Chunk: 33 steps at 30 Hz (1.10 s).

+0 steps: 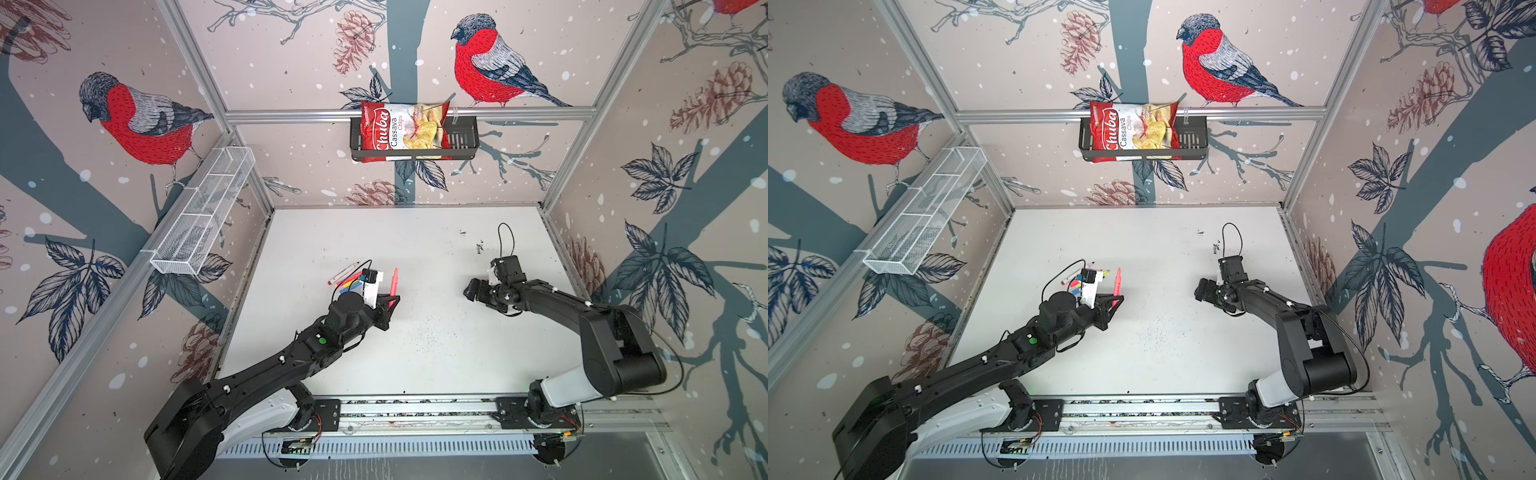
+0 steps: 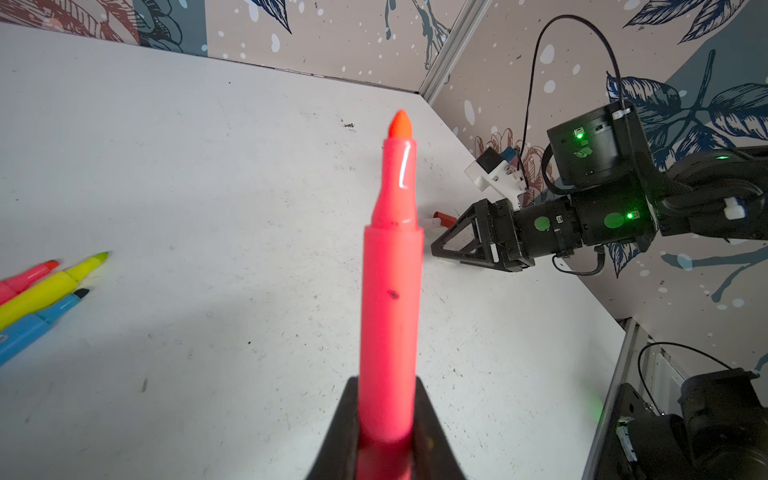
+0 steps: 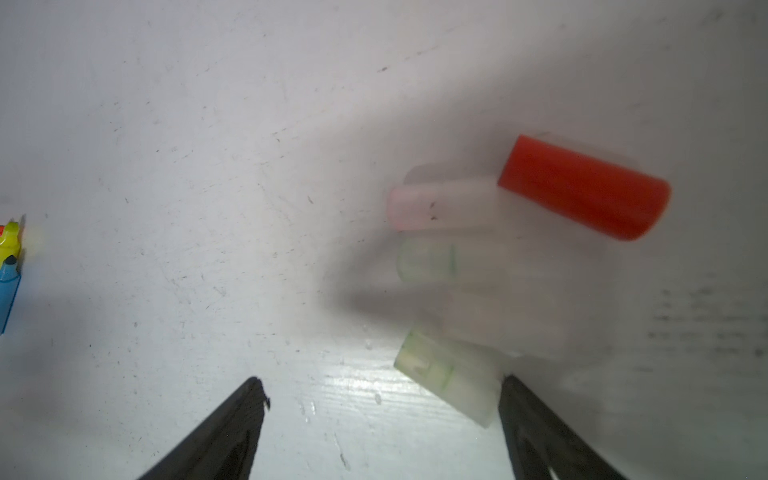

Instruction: Insert the pens into the pen caps

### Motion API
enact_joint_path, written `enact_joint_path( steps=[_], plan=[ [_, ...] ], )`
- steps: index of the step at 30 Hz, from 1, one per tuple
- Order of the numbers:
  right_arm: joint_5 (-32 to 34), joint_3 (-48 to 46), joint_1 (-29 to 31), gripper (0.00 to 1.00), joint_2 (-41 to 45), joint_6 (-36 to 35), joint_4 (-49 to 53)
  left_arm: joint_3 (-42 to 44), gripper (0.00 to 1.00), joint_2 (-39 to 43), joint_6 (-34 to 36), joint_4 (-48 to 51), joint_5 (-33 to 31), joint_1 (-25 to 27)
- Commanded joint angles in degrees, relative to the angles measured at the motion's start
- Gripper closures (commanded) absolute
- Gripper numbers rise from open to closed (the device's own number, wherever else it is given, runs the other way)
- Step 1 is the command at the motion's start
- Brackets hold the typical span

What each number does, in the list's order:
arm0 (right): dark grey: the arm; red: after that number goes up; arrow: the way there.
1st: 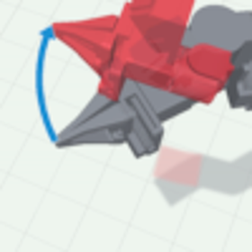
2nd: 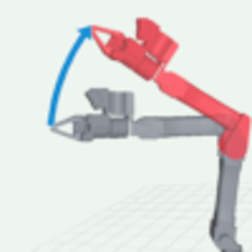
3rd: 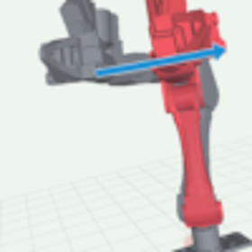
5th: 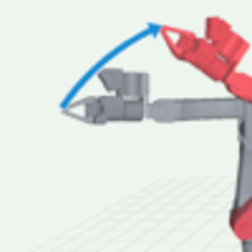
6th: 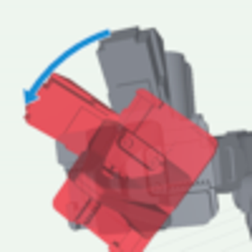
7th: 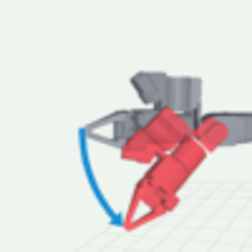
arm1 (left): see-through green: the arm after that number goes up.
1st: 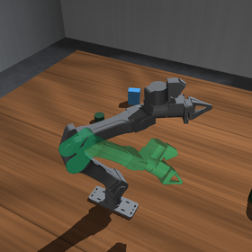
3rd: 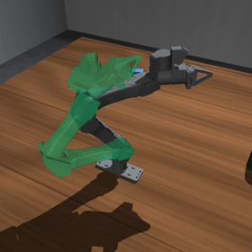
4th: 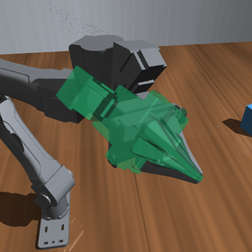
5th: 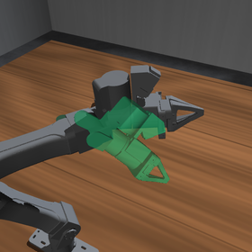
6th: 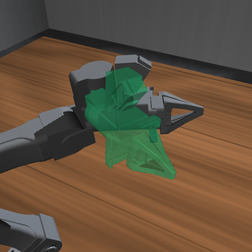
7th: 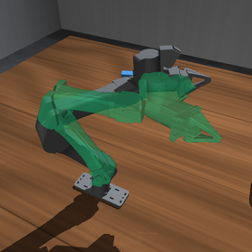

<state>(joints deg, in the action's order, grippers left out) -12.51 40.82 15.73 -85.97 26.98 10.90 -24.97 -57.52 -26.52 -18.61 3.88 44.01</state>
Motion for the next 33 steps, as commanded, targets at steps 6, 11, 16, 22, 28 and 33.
enact_joint_path(
  steps=[6,11,16,22,28,33],
  plan=[
    [-0.41,-0.39,3.89,0.12,-0.45,2.06,-2.21,-0.17,1.00,0.24,0.55,-1.19,-0.55,-0.06],
    [-0.50,0.26,7.64,0.12,-1.08,3.74,-3.18,-0.17,1.00,0.22,0.65,-1.22,-0.62,-0.07],
    [-0.83,1.79,10.32,0.12,-1.49,3.89,-3.07,0.06,1.00,0.47,0.62,-1.01,-0.72,-0.06],
    [1.78,3.87,9.39,0.12,0.50,2.71,-0.62,0.39,1.00,1.18,0.75,-0.63,-1.24,-0.15],
    [1.83,5.06,7.23,0.12,-0.71,1.69,0.60,0.19,1.00,1.35,0.83,-0.46,-1.23,-0.28],
    [2.32,5.53,6.64,0.12,-2.06,1.68,0.79,0.19,1.00,1.78,1.03,0.01,-1.24,-0.41]
  ],
)
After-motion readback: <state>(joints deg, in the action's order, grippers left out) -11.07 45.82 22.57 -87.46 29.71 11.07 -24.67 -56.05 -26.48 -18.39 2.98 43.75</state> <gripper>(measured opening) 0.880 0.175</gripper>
